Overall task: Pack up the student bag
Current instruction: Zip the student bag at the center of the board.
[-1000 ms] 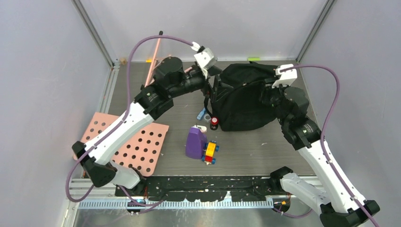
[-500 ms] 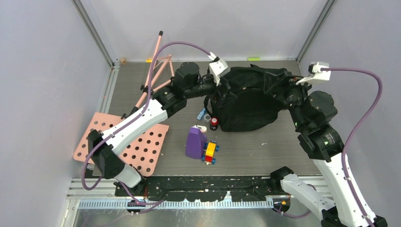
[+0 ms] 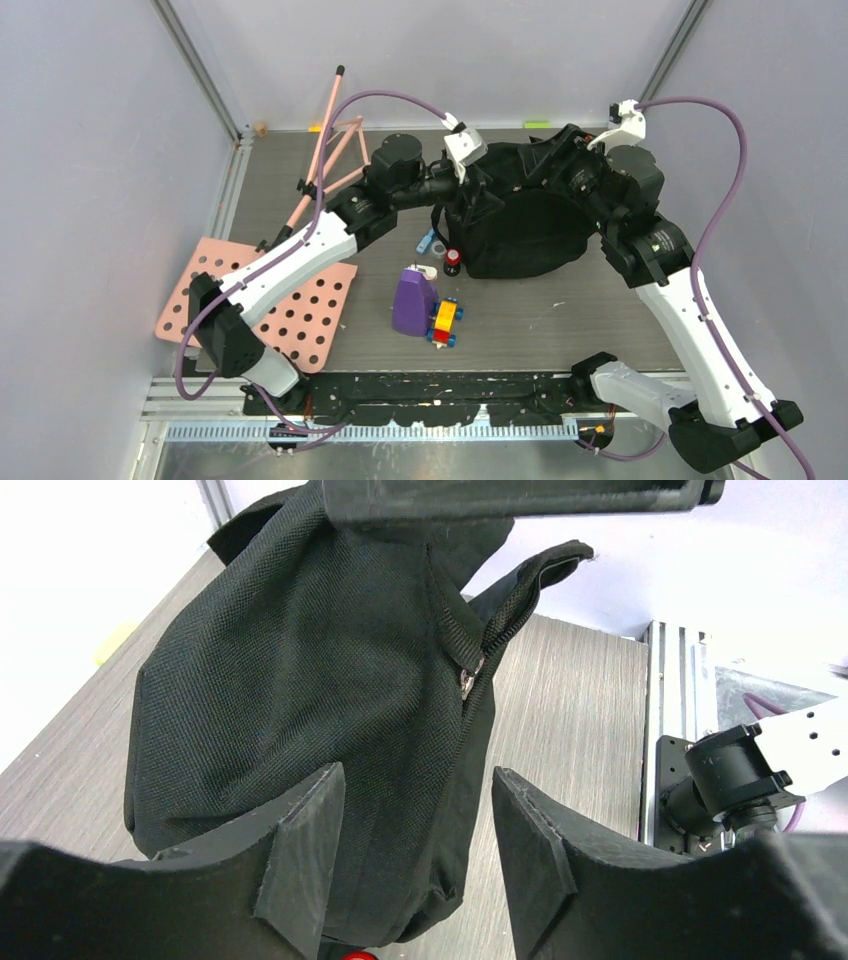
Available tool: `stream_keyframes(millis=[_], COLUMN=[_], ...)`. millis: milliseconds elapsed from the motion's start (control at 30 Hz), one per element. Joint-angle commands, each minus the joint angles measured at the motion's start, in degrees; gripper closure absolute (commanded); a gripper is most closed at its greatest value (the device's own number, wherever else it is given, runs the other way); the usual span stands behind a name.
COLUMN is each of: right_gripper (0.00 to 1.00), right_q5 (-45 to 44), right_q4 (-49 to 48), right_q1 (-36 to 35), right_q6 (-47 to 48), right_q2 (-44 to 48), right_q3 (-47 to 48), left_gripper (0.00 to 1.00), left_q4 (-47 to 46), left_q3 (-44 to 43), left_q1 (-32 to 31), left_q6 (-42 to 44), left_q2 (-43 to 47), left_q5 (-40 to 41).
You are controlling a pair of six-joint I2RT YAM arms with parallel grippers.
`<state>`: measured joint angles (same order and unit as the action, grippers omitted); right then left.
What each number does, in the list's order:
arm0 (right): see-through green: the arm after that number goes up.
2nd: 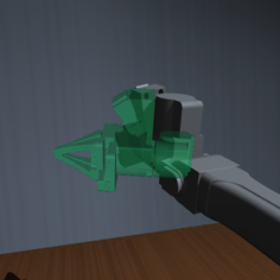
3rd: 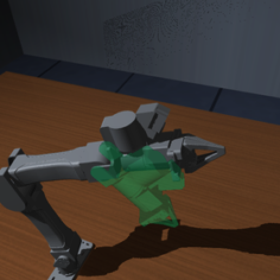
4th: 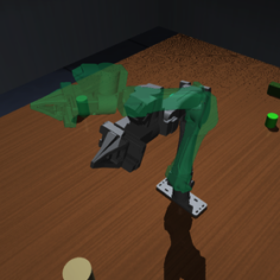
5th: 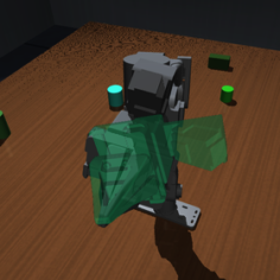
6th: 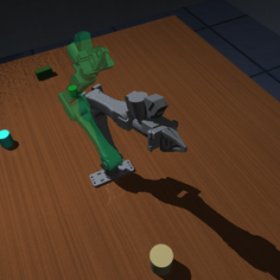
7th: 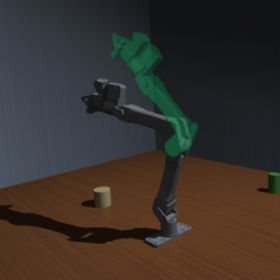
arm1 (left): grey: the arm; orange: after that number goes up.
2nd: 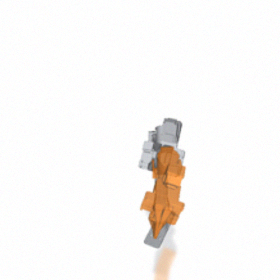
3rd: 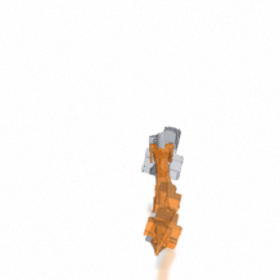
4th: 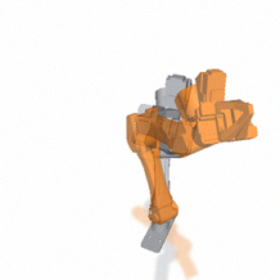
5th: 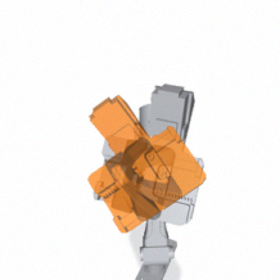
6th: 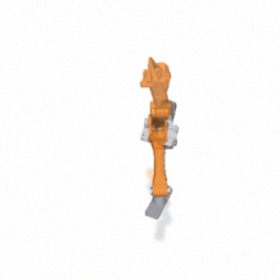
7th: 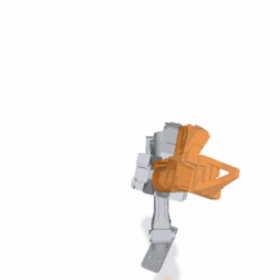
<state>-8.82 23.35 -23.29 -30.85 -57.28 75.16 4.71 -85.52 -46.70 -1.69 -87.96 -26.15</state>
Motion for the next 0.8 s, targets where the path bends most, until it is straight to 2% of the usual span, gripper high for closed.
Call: stream_keyframes(millis=[0, 333, 767], right_gripper=[0.34, 0.39, 0.49], right_q5=[2.56, 2.05, 0.72], right_q4=[-0.59, 0.94, 2.09], right_q1=[-0.31, -1.64, -3.69], right_q6=[-4.72, -6.75, -6.54], right_q2=[-0.3, -0.68, -0.69], right_q3=[1.94, 1.34, 0.53], left_gripper=[0.44, 0.49, 0.7], left_q4=[-4.2, -4.37, -4.36], left_q3=[0.0, -0.09, -0.75], left_q1=[0.12, -0.58, -1.03], left_q6=[-0.82, -0.45, -0.56], left_q2=[-0.73, -1.97, -2.9], left_q5=[-1.18, -0.95, -0.06])
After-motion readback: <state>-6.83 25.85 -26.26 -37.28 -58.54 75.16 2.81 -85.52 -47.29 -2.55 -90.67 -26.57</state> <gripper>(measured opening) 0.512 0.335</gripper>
